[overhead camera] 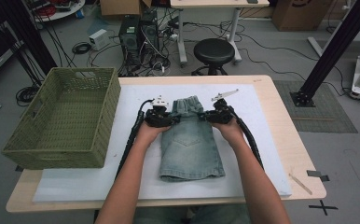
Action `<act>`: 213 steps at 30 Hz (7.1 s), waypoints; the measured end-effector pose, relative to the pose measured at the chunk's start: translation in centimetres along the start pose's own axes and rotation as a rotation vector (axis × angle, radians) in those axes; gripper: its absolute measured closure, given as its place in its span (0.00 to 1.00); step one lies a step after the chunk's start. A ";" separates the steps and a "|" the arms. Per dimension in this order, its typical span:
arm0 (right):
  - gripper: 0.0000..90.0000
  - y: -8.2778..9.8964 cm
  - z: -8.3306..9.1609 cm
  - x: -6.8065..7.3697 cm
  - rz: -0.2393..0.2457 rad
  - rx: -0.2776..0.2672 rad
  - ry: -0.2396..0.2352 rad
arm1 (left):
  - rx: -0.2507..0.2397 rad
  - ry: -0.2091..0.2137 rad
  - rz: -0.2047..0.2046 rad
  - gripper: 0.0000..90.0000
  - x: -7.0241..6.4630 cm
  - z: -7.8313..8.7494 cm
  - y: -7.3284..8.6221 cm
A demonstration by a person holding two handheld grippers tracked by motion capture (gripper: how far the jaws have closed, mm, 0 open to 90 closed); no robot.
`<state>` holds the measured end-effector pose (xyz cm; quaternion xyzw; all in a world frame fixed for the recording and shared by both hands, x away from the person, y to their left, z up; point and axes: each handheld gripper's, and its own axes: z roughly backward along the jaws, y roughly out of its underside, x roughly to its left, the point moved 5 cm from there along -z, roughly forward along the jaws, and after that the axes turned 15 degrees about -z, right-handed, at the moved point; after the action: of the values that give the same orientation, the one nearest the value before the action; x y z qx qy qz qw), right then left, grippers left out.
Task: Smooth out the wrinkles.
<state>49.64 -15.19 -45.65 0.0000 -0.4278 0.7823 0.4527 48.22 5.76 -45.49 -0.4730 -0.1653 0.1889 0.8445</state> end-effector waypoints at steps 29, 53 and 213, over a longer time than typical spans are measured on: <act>0.48 4.0 10.1 4.5 0.082 -0.165 -0.133 | -0.219 0.103 -0.149 0.91 -6.6 6.7 -1.2; 0.50 0.3 4.4 3.3 -0.001 -0.125 -0.111 | -0.228 0.168 -0.193 0.90 -9.8 7.5 0.1; 0.83 7.3 6.2 -0.6 -0.020 0.014 0.051 | 0.022 0.068 0.032 0.84 -4.8 0.8 1.4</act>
<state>42.43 -21.39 -46.89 -0.0127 -0.4107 0.7805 0.4712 43.41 4.76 -46.81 -0.4726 -0.1269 0.1881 0.8516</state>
